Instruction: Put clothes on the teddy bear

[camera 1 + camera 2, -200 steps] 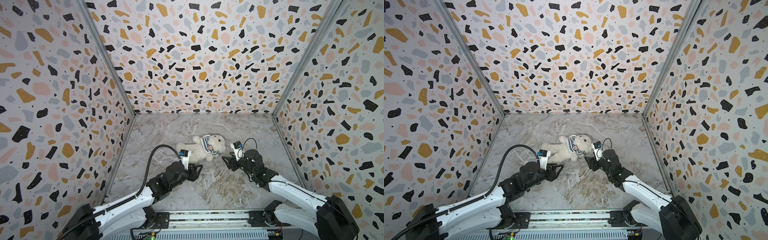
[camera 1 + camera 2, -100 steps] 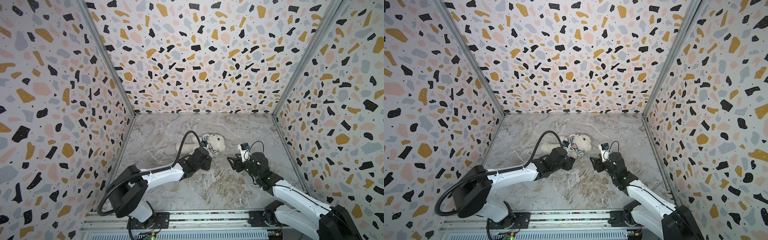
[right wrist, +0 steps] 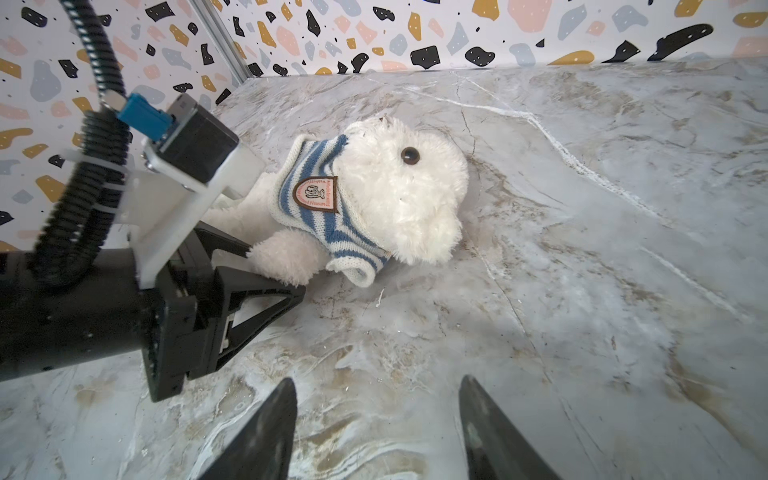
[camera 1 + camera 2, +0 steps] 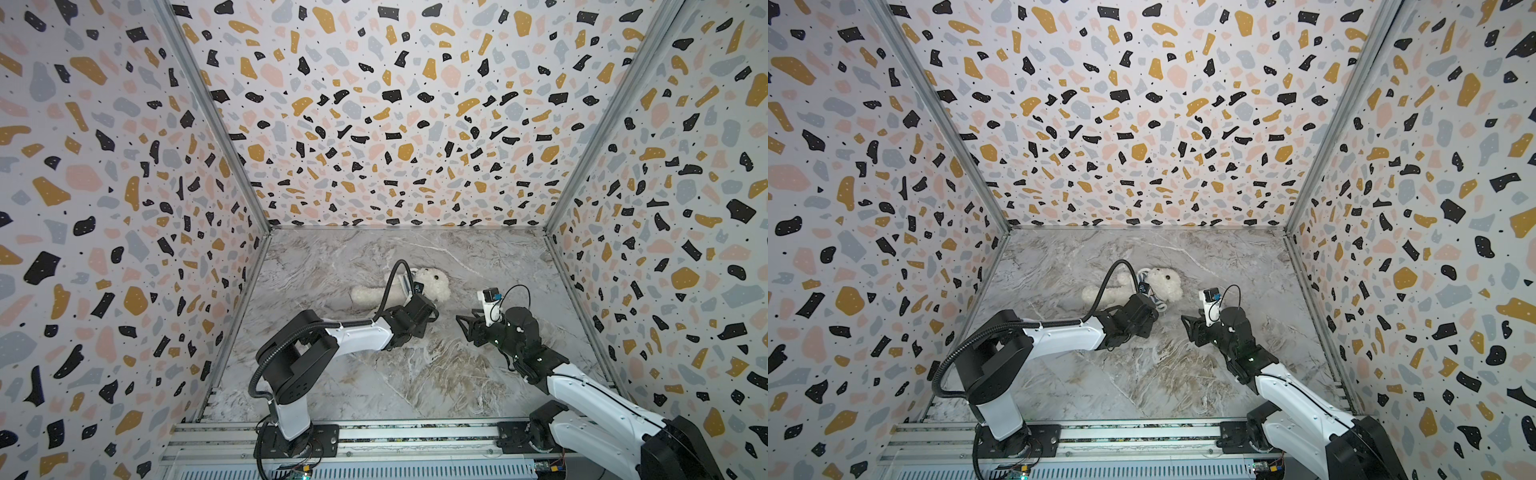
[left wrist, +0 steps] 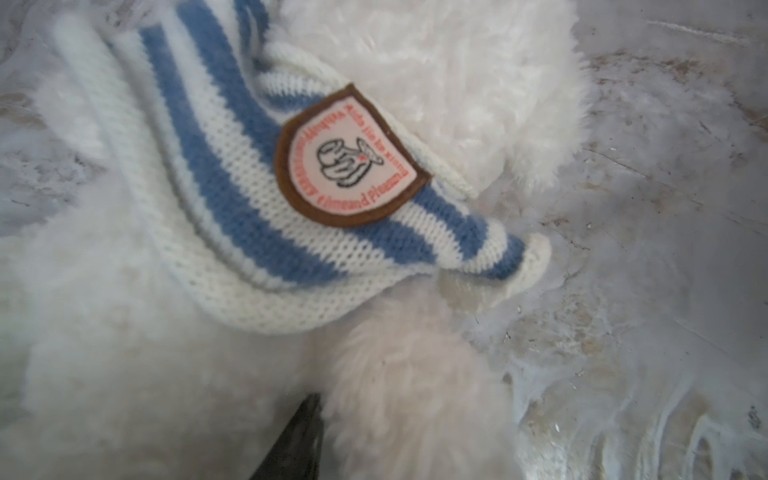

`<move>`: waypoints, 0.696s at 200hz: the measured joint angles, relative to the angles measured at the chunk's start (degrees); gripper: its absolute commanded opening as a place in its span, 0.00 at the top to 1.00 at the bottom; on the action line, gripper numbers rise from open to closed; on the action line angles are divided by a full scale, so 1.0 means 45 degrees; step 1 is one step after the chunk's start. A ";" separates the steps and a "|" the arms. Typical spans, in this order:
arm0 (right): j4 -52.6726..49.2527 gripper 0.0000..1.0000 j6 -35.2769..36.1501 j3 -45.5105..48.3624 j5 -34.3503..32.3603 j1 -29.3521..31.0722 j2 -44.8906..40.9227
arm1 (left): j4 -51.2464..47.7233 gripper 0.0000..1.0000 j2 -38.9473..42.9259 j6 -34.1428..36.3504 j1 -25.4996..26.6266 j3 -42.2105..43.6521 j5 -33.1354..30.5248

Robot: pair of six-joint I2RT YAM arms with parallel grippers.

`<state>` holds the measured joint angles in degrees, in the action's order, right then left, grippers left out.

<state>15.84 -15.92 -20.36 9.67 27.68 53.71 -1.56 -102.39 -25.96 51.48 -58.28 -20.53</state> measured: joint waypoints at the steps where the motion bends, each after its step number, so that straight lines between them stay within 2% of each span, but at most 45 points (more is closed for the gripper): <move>1: 0.0000 0.39 0.0000 0.0005 0.0000 0.0000 -0.0005 | 0.0000 0.59 -0.0005 0.0000 0.0000 -0.0010 0.0000; 28: 0.0000 0.39 0.0000 0.0204 0.0068 -0.0010 -0.0024 | -0.0078 0.59 -0.0126 0.0005 0.0000 -0.0355 -0.0029; 60: 0.0010 0.39 -0.0005 0.0345 0.0189 -0.0010 -0.0024 | -0.0117 0.50 -0.0136 0.0024 0.0000 -0.0641 -0.0053; 80: 0.0029 0.39 0.0000 0.0350 0.0243 -0.0010 -0.0024 | -0.0170 0.49 -0.0214 0.0058 0.0000 -0.0840 -0.0126; 119: 0.0049 0.40 0.0000 0.0350 0.0272 -0.0010 -0.0024 | -0.0199 0.75 -0.0714 0.0121 0.0000 -0.1239 -0.0301; 139: 0.0044 0.40 0.0005 0.0364 0.0267 -0.0010 -0.0107 | -0.0272 0.85 -0.0753 0.0155 0.0000 -0.1239 -0.0325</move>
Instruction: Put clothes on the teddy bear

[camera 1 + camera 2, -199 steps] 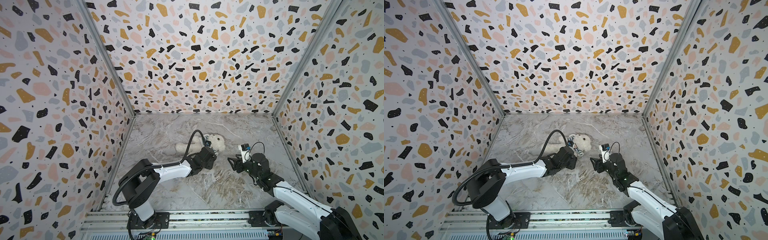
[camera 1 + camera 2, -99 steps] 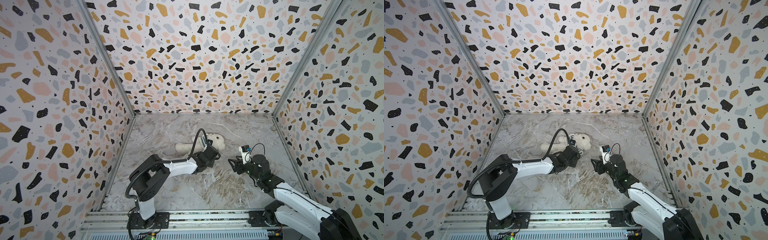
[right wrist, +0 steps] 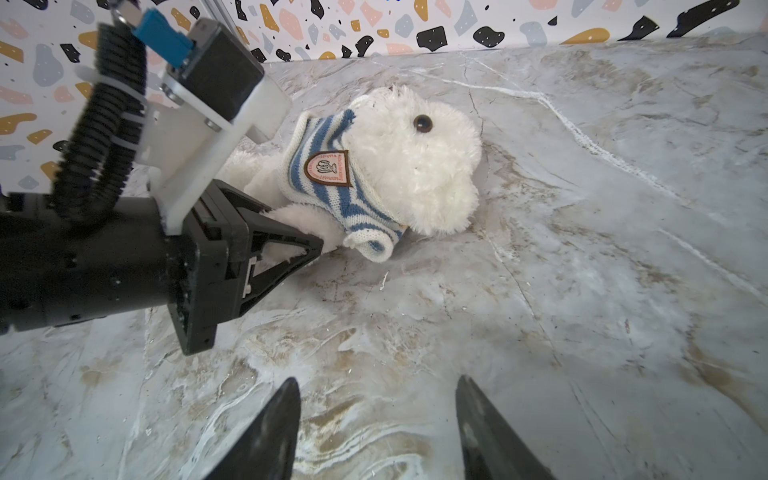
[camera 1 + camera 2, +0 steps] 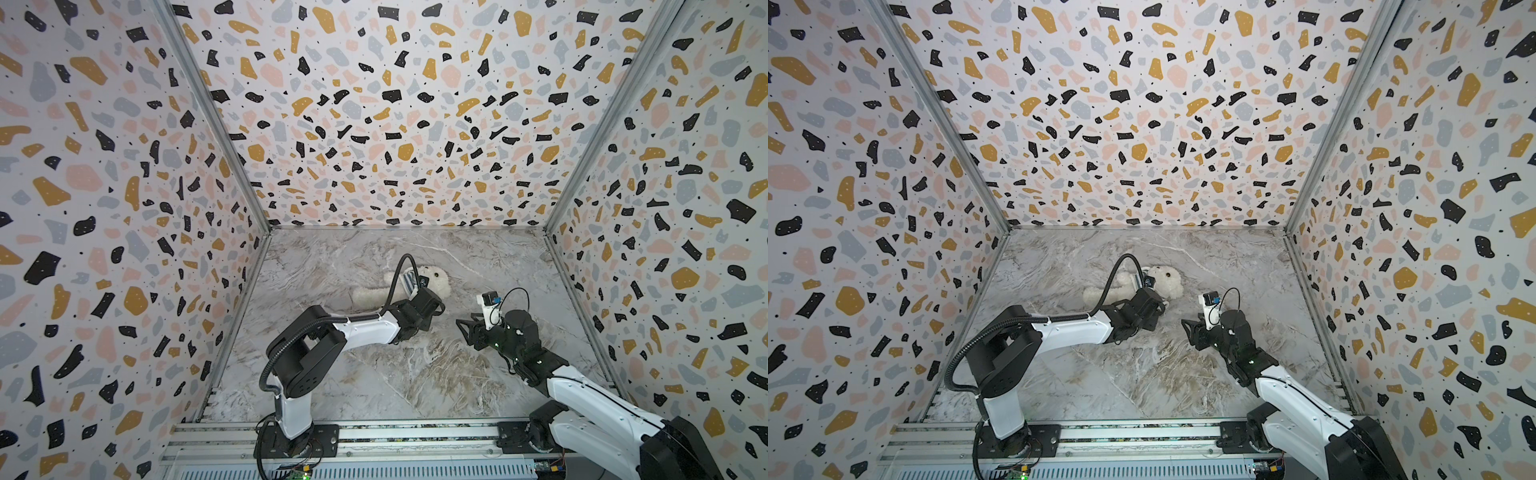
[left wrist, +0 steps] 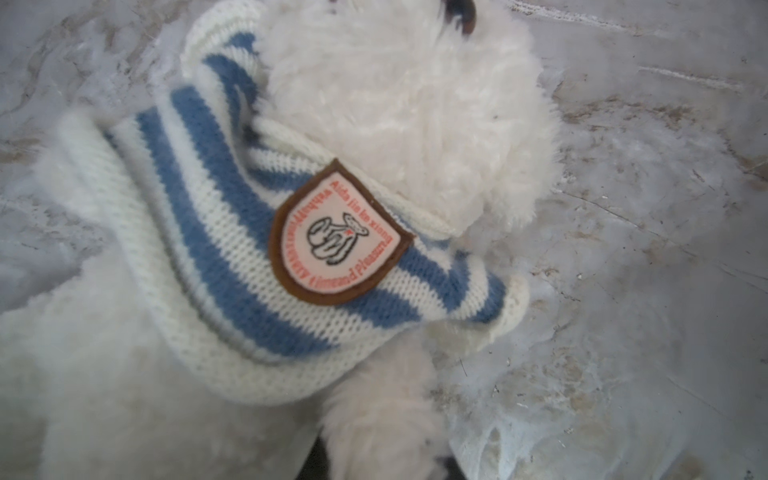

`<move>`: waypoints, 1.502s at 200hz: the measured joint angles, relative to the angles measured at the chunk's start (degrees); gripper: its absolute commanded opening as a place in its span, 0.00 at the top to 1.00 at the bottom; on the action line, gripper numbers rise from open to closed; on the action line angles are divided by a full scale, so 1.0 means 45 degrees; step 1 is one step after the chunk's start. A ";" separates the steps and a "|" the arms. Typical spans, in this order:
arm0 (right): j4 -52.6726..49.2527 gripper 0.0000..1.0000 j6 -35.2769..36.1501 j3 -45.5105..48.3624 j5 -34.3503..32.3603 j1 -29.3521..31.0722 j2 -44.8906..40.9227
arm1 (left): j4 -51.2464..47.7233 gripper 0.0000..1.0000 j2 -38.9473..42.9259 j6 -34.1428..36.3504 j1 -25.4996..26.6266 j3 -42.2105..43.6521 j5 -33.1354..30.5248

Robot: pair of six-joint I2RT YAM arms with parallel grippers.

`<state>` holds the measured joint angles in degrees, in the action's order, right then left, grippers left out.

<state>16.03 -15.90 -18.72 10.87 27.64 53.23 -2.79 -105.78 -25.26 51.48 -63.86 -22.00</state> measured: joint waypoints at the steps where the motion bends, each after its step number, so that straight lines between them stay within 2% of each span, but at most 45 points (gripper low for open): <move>1: 0.0000 0.40 0.0000 0.0005 0.0000 0.0000 -0.0005 | 0.0000 0.86 0.0000 0.0005 0.0000 0.0000 0.0000; 24: -0.0015 0.41 0.0092 0.0029 0.0000 0.0000 -0.0189 | -0.0053 1.00 0.0102 0.0063 -0.0005 0.0005 0.0015; 69: 0.0068 0.41 0.0510 0.0131 0.0049 0.0452 -0.0695 | -0.0515 1.00 0.1661 0.0316 -0.0010 0.0262 0.0413; 102: 0.0967 0.41 0.1608 0.0767 0.0019 0.2035 -0.2239 | -0.1083 1.00 0.3706 0.0811 -0.0010 0.0835 0.1389; 138: 0.2093 0.41 0.3167 0.1321 -0.0146 0.3721 -0.3852 | -0.1962 1.00 0.5765 0.1695 -0.0015 0.1394 0.3662; 185: 0.2744 0.41 0.4187 0.1321 -0.0646 0.4503 -0.5017 | -0.3429 1.00 0.7150 0.3007 -0.0097 0.1865 0.7334; 221: 0.2545 0.39 0.4279 0.1307 -0.1093 0.4605 -0.5430 | -0.3954 1.00 0.8208 0.3507 -0.0340 0.3016 0.9306; 246: 0.1695 0.36 0.3944 0.1239 -0.1991 0.4605 -0.5207 | -0.4031 1.00 0.8510 0.3711 -0.0695 0.3551 1.0355; 300: 0.0121 0.29 0.2263 0.1219 -0.2579 0.4600 -0.5095 | -0.3910 1.00 0.7898 0.4017 -0.1205 0.3798 1.1317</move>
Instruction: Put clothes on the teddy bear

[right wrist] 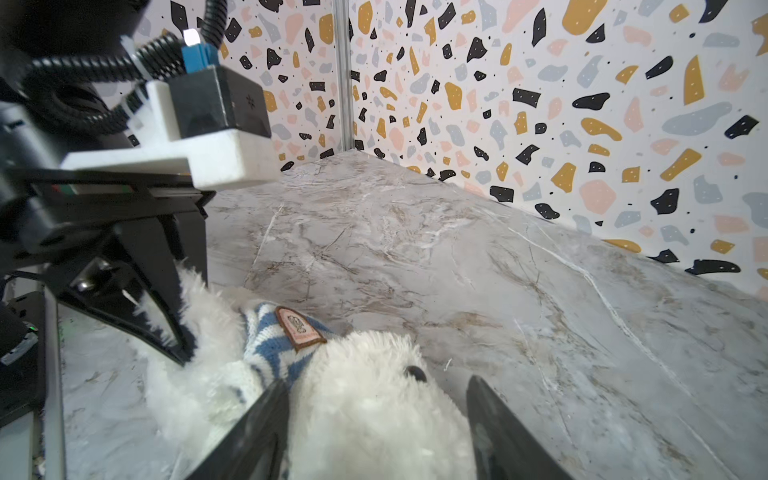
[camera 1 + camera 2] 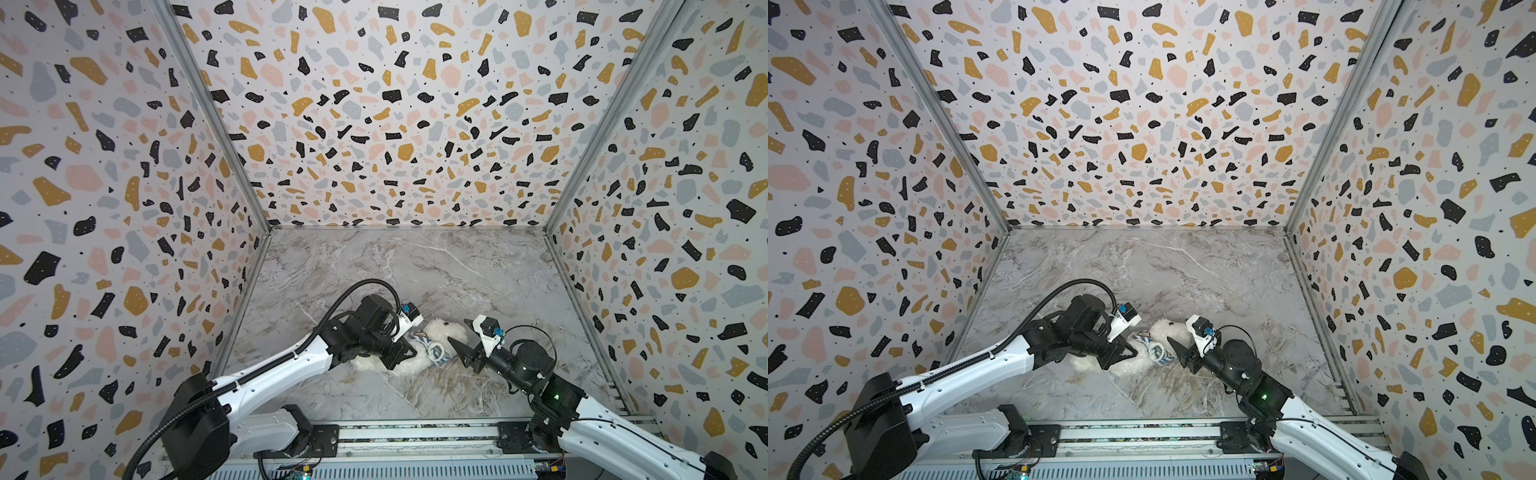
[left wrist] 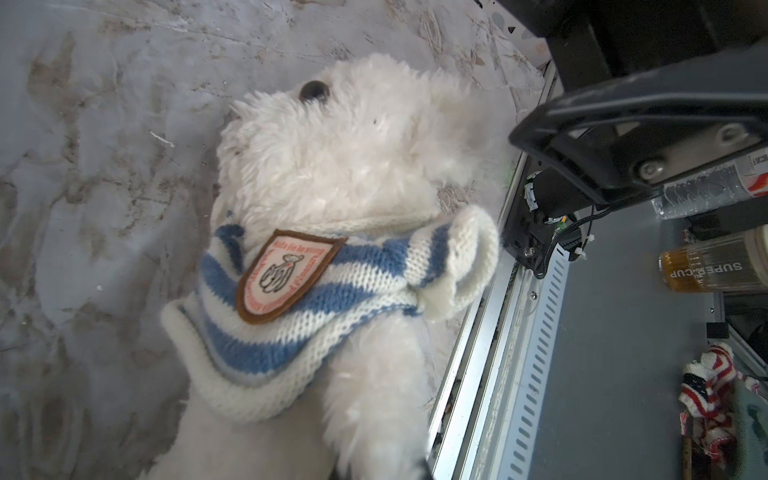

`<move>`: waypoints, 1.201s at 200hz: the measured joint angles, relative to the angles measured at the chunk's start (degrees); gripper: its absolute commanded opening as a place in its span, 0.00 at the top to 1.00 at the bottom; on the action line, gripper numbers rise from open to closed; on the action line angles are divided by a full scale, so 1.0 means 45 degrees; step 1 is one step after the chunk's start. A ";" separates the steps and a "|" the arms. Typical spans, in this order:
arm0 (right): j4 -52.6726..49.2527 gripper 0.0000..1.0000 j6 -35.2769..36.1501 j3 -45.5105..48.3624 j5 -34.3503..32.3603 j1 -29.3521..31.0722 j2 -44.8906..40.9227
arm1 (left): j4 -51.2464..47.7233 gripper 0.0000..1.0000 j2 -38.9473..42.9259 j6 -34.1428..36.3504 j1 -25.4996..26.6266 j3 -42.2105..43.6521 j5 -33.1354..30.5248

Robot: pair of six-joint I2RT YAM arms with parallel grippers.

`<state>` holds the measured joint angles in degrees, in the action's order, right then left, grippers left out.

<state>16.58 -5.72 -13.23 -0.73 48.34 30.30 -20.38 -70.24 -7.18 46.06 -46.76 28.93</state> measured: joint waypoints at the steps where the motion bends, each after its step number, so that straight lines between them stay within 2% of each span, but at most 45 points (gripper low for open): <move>1: -0.0005 0.29 -0.0034 0.0005 0.0000 0.0000 -0.0010 | 0.0000 1.00 -0.0019 0.0005 -0.0010 0.0000 0.0015; 38: -0.0228 0.28 -0.0767 0.0243 0.0005 -0.0228 -0.0039 | 0.0350 1.00 -0.0559 0.0083 -0.0291 0.0000 0.0481; 100: -0.0583 0.32 -0.1268 0.0160 0.0034 -0.1243 0.3002 | 0.0588 1.00 -0.0991 0.0131 -0.0491 0.0000 0.0515; 138: -0.0272 0.38 -0.1297 -0.0053 0.0291 -0.1511 0.3818 | 0.0607 1.00 -0.1161 0.0136 -0.0695 0.0000 0.0515; 163: 0.0034 0.51 -0.1302 -0.0136 0.0534 -0.1647 0.4206 | 0.0656 1.00 -0.1171 0.0136 -0.0738 0.0000 0.0515; 230: 0.0155 0.97 -0.1413 -0.0549 0.0894 -0.1671 0.4643 | 0.0865 1.00 -0.1166 0.0112 -0.0811 0.0000 0.0296; 240: 0.0083 1.00 -0.1491 -0.0651 0.0918 -0.1671 0.4629 | 0.0923 1.00 -0.1132 0.0078 -0.0811 0.0000 0.0029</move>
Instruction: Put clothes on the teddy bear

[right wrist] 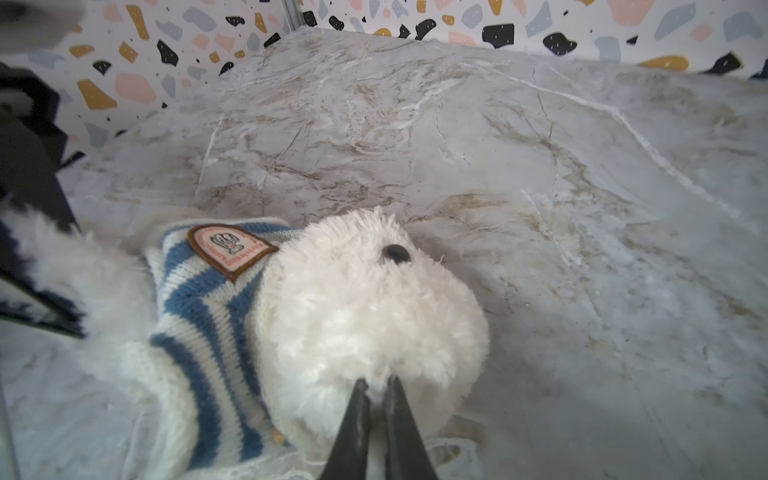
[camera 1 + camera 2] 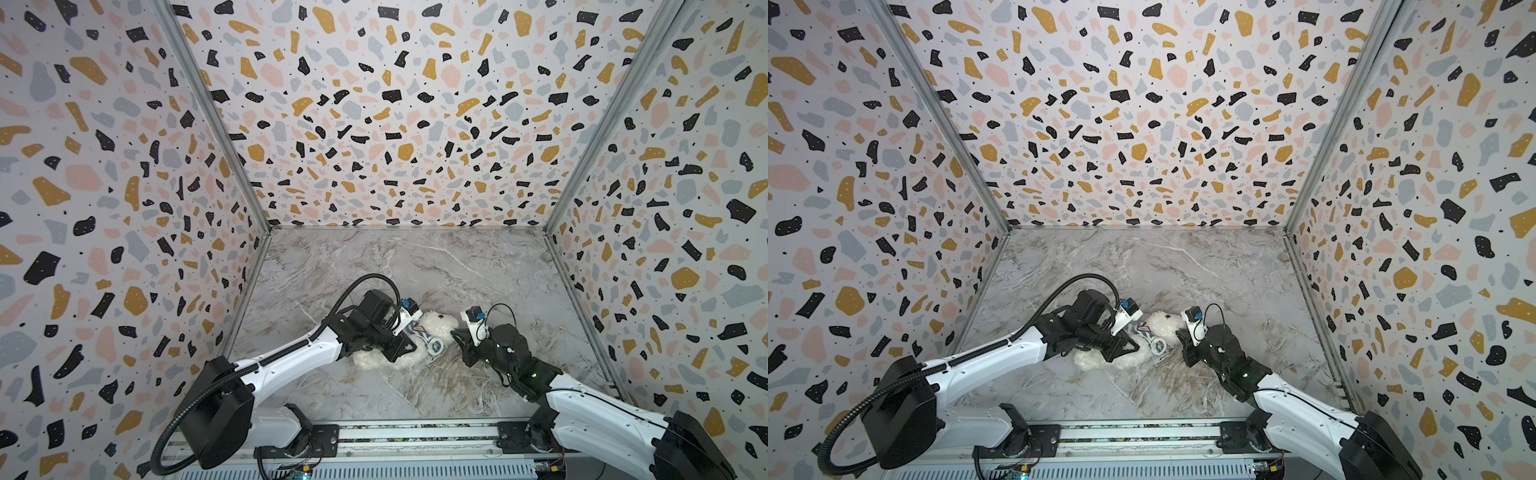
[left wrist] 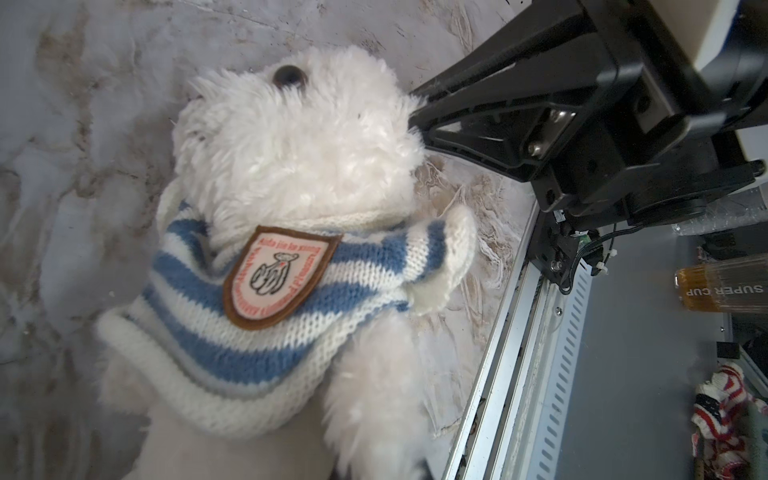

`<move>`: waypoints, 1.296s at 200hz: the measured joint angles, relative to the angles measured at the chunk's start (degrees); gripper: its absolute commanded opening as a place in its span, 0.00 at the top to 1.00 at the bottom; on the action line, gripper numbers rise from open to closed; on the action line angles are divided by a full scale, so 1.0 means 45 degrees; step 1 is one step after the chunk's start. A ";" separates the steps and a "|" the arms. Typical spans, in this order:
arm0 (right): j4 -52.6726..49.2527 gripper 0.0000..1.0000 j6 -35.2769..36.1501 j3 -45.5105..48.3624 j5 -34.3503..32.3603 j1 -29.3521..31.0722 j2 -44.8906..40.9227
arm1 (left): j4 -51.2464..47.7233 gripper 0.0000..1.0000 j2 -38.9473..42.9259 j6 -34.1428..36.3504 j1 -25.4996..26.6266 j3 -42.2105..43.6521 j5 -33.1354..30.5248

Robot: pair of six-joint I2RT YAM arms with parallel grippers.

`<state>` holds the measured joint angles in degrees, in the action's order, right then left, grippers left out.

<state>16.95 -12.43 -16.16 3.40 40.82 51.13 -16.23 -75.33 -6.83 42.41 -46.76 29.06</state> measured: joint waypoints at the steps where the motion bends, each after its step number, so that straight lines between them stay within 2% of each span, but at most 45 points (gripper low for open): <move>1: -0.0005 1.00 0.0000 -0.0010 0.0000 0.0000 -0.0005 | 0.0005 1.00 0.0005 -0.0005 0.0000 0.0000 -0.0034; 6: -0.0049 1.00 -0.0039 -0.0068 0.0010 0.0000 -0.0019 | 0.0029 0.99 0.0039 -0.0044 0.0005 0.0000 -0.0282; 15: -0.0121 1.00 -0.0117 -0.0175 0.0039 0.0000 -0.0053 | 0.0097 0.89 0.0141 -0.0112 0.0005 0.0000 -0.0763; 29: -0.0180 1.00 -0.0277 -0.0325 0.0102 0.0000 -0.0107 | 0.0287 0.64 0.0398 -0.0219 0.0005 0.0005 -0.1632; 44: -0.0330 1.00 -0.0486 -0.0495 0.0141 0.0000 -0.0219 | 0.0670 0.42 0.0952 -0.0418 0.0005 0.0136 -0.2584; 73: -0.0855 1.00 -0.0952 -0.0821 -0.0010 0.0015 -0.0418 | 0.1472 0.29 0.2283 -0.0753 0.0257 0.0602 -0.4381; 110: -0.1394 1.00 -0.1399 -0.1107 -0.0248 0.0126 -0.0743 | 0.2720 0.27 0.3400 -0.0724 0.2215 0.1637 -0.6640; 133: -0.1627 1.00 -0.1525 -0.1336 -0.0432 0.0345 -0.0845 | 0.3755 0.28 0.3546 -0.0602 0.3483 0.2356 -0.7694; 155: -0.1753 1.00 -0.1588 -0.1603 -0.0544 0.0525 -0.0860 | 0.4517 0.28 0.3444 -0.0282 0.4235 0.2793 -0.8505; 240: -0.2103 1.00 -0.1894 -0.2059 -0.0661 0.0986 -0.0855 | 0.6513 0.28 0.0942 0.1209 0.4614 0.2803 -1.0205; 259: -0.2103 1.00 -0.1948 -0.2132 -0.0665 0.1049 -0.0855 | 0.6936 0.31 0.0724 0.1413 0.4619 0.2803 -1.0647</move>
<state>7.49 -21.19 -25.76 0.40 45.54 47.29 14.98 -72.07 -0.47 63.20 -34.15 -18.85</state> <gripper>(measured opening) 0.063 0.705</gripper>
